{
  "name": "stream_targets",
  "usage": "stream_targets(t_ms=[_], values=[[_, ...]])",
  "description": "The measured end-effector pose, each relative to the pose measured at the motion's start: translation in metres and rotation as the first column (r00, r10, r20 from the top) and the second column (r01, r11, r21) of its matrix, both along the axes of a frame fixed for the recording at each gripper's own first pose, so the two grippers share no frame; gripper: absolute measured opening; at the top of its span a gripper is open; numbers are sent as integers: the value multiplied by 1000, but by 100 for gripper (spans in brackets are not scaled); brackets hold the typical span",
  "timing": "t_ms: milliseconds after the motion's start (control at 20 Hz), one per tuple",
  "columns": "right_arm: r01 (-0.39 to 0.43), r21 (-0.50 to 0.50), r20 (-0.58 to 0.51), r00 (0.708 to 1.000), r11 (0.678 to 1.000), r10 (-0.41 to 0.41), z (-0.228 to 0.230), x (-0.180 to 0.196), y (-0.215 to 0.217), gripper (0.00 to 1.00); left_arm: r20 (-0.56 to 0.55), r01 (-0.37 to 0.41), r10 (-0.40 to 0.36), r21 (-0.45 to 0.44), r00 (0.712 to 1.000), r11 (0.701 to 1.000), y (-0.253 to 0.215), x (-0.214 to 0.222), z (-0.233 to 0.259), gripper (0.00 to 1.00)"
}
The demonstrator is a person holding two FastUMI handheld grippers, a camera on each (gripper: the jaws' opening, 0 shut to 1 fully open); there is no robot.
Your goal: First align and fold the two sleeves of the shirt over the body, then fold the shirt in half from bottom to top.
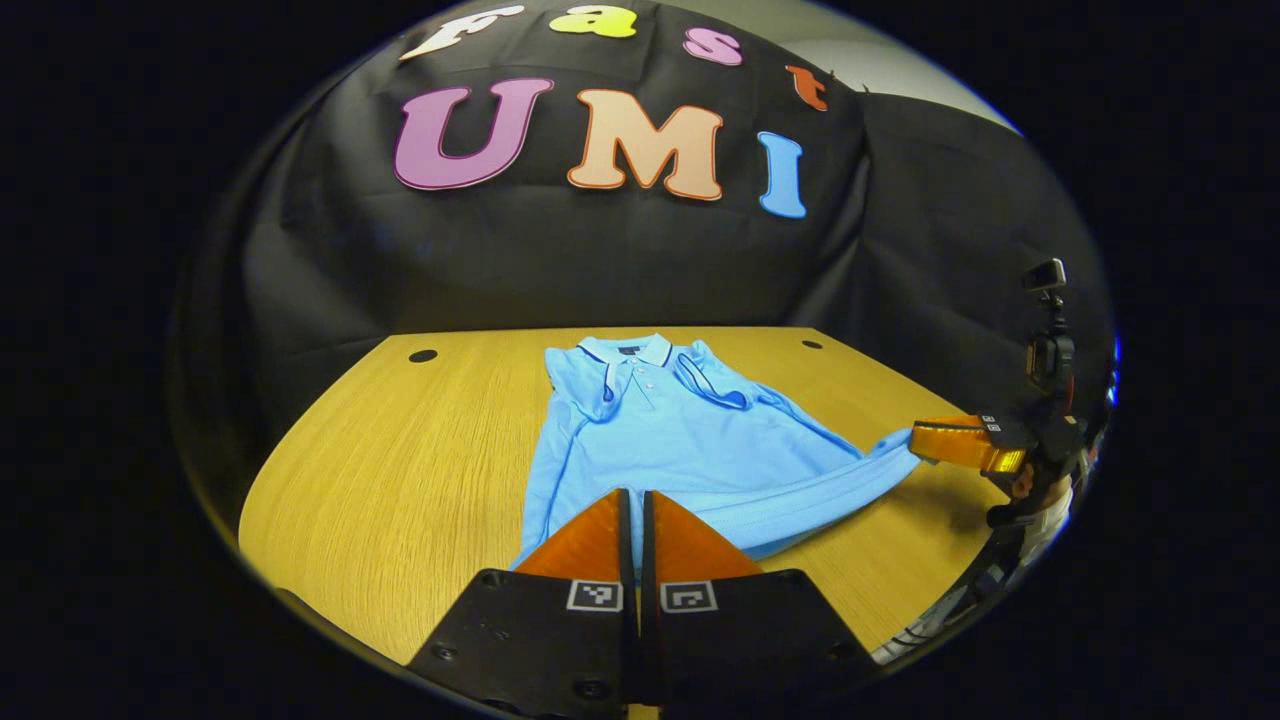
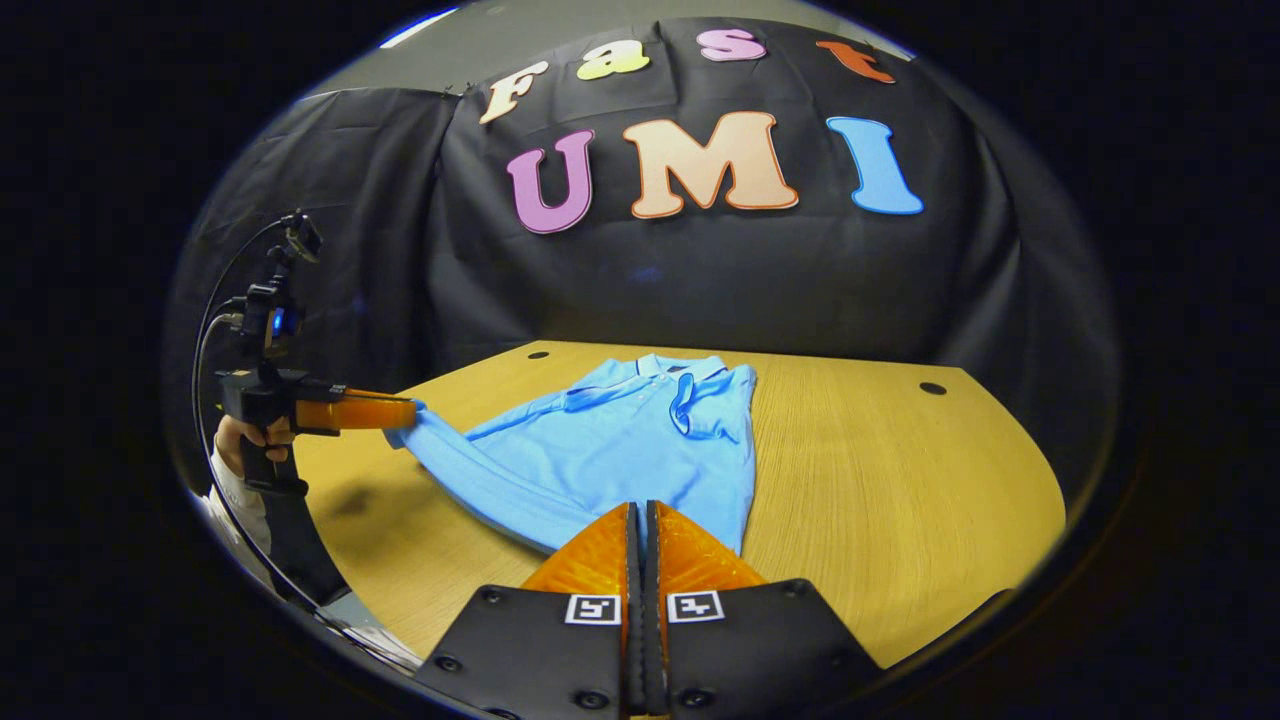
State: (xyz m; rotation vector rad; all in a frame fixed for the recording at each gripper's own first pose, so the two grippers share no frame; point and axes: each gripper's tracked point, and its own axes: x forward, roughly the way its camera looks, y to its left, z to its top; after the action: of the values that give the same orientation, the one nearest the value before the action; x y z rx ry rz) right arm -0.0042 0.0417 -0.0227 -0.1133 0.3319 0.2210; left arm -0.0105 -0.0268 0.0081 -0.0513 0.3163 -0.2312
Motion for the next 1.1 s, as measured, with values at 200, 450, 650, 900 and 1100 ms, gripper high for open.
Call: stream_targets(t_ms=[200, 450, 650, 900, 1100], values=[[8, -61, 28, 1000, 998, -7, 13, 44, -2, 2, -12, -8, 8, -46, 1000, 999, 10, 35, 13, 0], [13, -61, 7, 1000, 998, -13, 19, 104, -4, 2, -13, -33, 33, -13, 999, 999, 23, 82, 25, 0], [44, -12, -4, 999, 999, -44, 29, 152, -10, 2, -17, -63, 62, -43, 998, 997, 31, 124, 35, 0], [91, 19, -37, 995, 996, -91, 31, 206, -18, 2, -29, -100, 98, -104, 995, 990, 41, 188, 38, 0], [134, 44, -76, 989, 990, -130, 25, 248, -27, 2, -53, -137, 131, -138, 990, 981, 51, 243, 34, 0]])
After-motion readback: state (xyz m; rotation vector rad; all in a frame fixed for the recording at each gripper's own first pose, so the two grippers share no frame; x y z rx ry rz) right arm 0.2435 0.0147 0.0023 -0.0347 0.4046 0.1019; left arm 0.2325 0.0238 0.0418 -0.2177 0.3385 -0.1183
